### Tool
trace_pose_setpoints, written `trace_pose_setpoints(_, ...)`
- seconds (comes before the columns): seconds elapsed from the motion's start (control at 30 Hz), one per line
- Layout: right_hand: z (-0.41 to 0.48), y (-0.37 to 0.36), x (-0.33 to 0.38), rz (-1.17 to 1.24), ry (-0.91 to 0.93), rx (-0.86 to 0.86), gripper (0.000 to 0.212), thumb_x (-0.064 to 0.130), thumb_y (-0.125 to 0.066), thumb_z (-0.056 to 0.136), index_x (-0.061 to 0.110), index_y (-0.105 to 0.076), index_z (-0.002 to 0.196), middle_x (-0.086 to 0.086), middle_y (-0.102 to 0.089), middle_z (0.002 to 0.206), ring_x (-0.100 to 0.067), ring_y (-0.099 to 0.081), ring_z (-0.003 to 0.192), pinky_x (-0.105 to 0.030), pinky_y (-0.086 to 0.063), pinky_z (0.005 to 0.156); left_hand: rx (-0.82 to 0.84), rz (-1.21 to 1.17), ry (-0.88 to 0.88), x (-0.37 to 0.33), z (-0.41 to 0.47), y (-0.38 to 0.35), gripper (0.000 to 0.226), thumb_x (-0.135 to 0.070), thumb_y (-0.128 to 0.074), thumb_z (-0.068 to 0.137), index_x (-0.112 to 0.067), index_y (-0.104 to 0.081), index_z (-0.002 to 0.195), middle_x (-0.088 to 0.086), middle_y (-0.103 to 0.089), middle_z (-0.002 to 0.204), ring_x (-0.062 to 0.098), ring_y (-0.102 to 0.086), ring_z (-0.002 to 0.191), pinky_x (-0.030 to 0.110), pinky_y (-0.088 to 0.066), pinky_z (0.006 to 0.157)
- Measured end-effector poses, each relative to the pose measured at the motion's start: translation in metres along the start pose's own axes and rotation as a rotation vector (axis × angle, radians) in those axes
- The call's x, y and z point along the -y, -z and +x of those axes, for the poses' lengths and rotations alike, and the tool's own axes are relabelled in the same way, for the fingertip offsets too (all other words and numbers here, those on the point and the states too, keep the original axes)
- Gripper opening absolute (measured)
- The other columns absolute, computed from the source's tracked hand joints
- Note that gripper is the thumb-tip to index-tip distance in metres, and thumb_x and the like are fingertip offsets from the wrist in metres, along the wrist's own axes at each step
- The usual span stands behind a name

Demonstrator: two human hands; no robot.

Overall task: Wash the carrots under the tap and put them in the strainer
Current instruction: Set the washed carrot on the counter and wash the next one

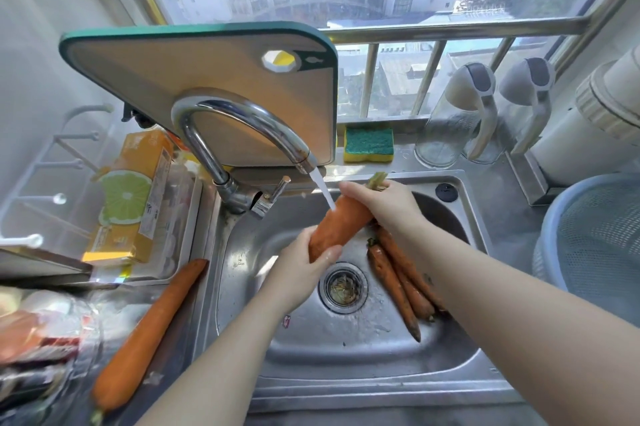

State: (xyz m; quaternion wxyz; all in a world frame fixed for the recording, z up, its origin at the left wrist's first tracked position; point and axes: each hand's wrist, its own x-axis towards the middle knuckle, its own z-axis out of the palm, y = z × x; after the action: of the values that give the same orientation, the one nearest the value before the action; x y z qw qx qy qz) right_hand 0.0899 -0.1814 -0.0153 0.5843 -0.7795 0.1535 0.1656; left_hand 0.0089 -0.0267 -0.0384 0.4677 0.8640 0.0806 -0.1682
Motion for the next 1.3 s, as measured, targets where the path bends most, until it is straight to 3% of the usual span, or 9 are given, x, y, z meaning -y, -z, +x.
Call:
trace_pose_setpoints(0.17, -0.013, -0.036, 0.0, 0.329, -0.135, -0.026, 0.033, 0.043, -0.078, 0.068, 0.015, -0.067, 0.082, -0.004, -0.071, 0.083, -0.021, -0.069, 0.086, -0.037, -0.054, 0.085, -0.087, -0.044, 0.02, -0.013, -0.003, -0.013, 0.021, -0.031, -0.067, 0.081, -0.032, -0.052, 0.096, -0.016, -0.061, 0.08, 0.003, -0.059, 0.074, 0.02, -0.038, 0.057)
trace_pose_setpoints(0.3, -0.035, -0.049, -0.02, 0.125, -0.014, -0.117, 0.078, 0.03, -0.079, 0.072, 0.018, -0.035, 0.136, 0.003, -0.05, 0.112, -0.014, -0.051, 0.102, -0.029, -0.04, 0.091, -0.046, 0.059, 0.052, -0.026, -0.004, -0.015, 0.01, -0.031, -0.064, 0.076, -0.03, -0.055, 0.08, -0.007, -0.062, 0.064, 0.011, -0.058, 0.06, 0.021, -0.035, 0.046)
trace_pose_setpoints(0.37, -0.036, -0.047, -0.024, 0.112, 0.013, -0.167, 0.087, 0.025, -0.078, 0.074, 0.018, -0.025, 0.144, 0.004, -0.043, 0.118, -0.011, -0.045, 0.107, -0.026, -0.035, 0.095, -0.015, 0.1, 0.044, -0.028, -0.006, -0.015, 0.016, -0.036, -0.062, 0.072, -0.029, -0.057, 0.085, -0.003, -0.065, 0.069, 0.016, -0.062, 0.064, 0.025, -0.041, 0.048)
trace_pose_setpoints(0.43, -0.029, -0.046, -0.022, 0.194, 0.009, -0.21, 0.075, 0.023, -0.079, 0.07, 0.015, -0.042, 0.134, 0.002, -0.052, 0.115, -0.013, -0.051, 0.105, -0.031, -0.041, 0.097, -0.024, 0.142, 0.046, -0.029, -0.007, -0.017, 0.019, -0.035, -0.06, 0.07, -0.024, -0.056, 0.085, 0.0, -0.066, 0.072, 0.021, -0.063, 0.068, 0.029, -0.047, 0.052)
trace_pose_setpoints(0.57, -0.016, -0.048, -0.01, 0.479, -0.175, -0.131, 0.02, 0.02, -0.077, 0.061, 0.012, -0.069, 0.077, -0.013, -0.068, 0.083, -0.026, -0.065, 0.08, -0.047, -0.054, 0.086, -0.108, 0.217, 0.078, -0.03, -0.015, -0.016, 0.019, -0.024, -0.055, 0.067, -0.02, -0.052, 0.086, 0.002, -0.064, 0.073, 0.027, -0.062, 0.07, 0.027, -0.041, 0.047)
trace_pose_setpoints(0.67, -0.013, -0.044, -0.009, 0.607, -0.325, 0.058, 0.029, 0.026, -0.076, 0.061, 0.009, -0.069, 0.083, -0.014, -0.066, 0.078, -0.028, -0.065, 0.073, -0.042, -0.055, 0.079, -0.112, 0.231, 0.109, -0.026, -0.025, -0.011, 0.025, -0.024, -0.058, 0.07, -0.02, -0.05, 0.093, 0.0, -0.063, 0.076, 0.021, -0.059, 0.065, 0.025, -0.038, 0.046)
trace_pose_setpoints(0.87, -0.012, -0.034, -0.016, 0.629, -0.346, 0.355, 0.005, 0.016, -0.062, 0.079, 0.013, -0.06, 0.076, -0.004, -0.065, 0.073, -0.017, -0.06, 0.066, -0.03, -0.051, 0.07, 0.044, -0.01, 0.125, -0.013, -0.032, 0.002, 0.019, -0.019, -0.066, 0.071, -0.024, -0.05, 0.081, -0.004, -0.056, 0.063, 0.014, -0.053, 0.049, 0.024, -0.041, 0.047)
trace_pose_setpoints(1.13, -0.013, -0.03, 0.001, 0.917, -0.313, 0.555, 0.01, 0.016, -0.06, 0.075, 0.01, -0.064, 0.068, -0.002, -0.066, 0.072, -0.017, -0.065, 0.071, -0.027, -0.054, 0.069, 0.488, -0.993, 0.28, -0.012, -0.042, 0.007, 0.041, -0.019, -0.068, 0.06, -0.009, -0.053, 0.097, 0.0, -0.053, 0.061, 0.007, -0.043, 0.041, 0.017, -0.037, 0.042)
trace_pose_setpoints(1.3, -0.004, -0.031, 0.008, 0.825, -0.354, 0.452, 0.017, 0.018, -0.057, 0.087, 0.012, -0.058, 0.072, -0.006, -0.062, 0.07, -0.022, -0.062, 0.066, -0.032, -0.049, 0.069, 0.324, -0.795, 0.276, -0.018, -0.036, 0.002, 0.024, -0.018, -0.062, 0.069, -0.008, -0.055, 0.089, 0.001, -0.053, 0.059, 0.008, -0.044, 0.04, 0.019, -0.038, 0.042)
